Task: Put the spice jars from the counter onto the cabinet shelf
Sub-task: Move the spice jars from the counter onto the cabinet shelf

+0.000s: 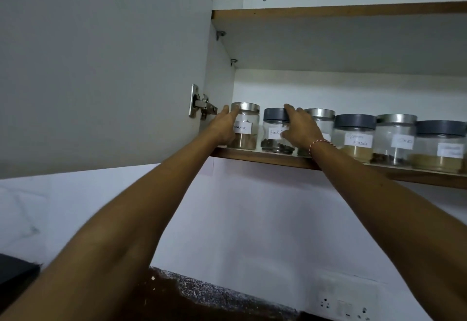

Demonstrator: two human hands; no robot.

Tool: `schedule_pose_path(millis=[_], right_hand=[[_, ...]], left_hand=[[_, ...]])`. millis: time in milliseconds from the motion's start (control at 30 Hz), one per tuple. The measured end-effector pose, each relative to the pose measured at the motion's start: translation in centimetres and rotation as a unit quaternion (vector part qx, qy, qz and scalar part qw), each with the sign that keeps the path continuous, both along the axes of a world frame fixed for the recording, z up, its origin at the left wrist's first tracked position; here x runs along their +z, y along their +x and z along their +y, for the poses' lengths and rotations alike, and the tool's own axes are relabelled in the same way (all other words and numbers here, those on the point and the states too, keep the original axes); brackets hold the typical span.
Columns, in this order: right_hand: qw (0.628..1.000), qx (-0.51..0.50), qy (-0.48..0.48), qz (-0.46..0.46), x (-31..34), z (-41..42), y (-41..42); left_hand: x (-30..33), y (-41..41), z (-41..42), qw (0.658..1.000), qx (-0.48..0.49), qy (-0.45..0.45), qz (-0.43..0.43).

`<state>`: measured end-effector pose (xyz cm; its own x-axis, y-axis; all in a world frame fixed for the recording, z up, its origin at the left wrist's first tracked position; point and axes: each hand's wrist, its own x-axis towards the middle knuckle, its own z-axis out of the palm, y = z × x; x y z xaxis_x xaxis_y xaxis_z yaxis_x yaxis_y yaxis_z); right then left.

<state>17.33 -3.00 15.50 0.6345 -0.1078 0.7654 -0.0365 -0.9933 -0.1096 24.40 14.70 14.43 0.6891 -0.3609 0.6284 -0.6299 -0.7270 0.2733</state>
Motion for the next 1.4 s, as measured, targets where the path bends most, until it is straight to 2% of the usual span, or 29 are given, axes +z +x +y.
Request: schedule_pose_path(millis=[233,467,700,967,1200,1400], right_hand=[[1.000,0.028,-0.002,-0.011,1.0,-0.8,1.5],[0.995,0.025,-0.006,0.101,2.3,-0.9,4.9],[0.988,0.004,-0.006,0.157,3.1,-0.6,8.2],[0.976,-0.004,0.047,0.211,3.9,-0.9,9.6],[0.971,-0.007,0.031,0.236,4.5,-0.9,10.0],[0.968,-0.049,-0.017,0.247,3.9,-1.2,10.1]], left_hand=[[0.2,1.5,-0.8,0.999,-0.005,0.017,0.042],[0.7,3.7,-1.2,0.995,-0.025,0.015,0.094],[2.2,5.0,-1.7,0.988,-0.042,0.016,0.147],[2.8,6.5,-2.4,0.989,-0.025,0.042,0.142],[3.0,6.3,-2.7,0.984,-0.021,0.054,0.166],[2.6,5.7,-2.8,0.984,-0.013,0.065,0.167]])
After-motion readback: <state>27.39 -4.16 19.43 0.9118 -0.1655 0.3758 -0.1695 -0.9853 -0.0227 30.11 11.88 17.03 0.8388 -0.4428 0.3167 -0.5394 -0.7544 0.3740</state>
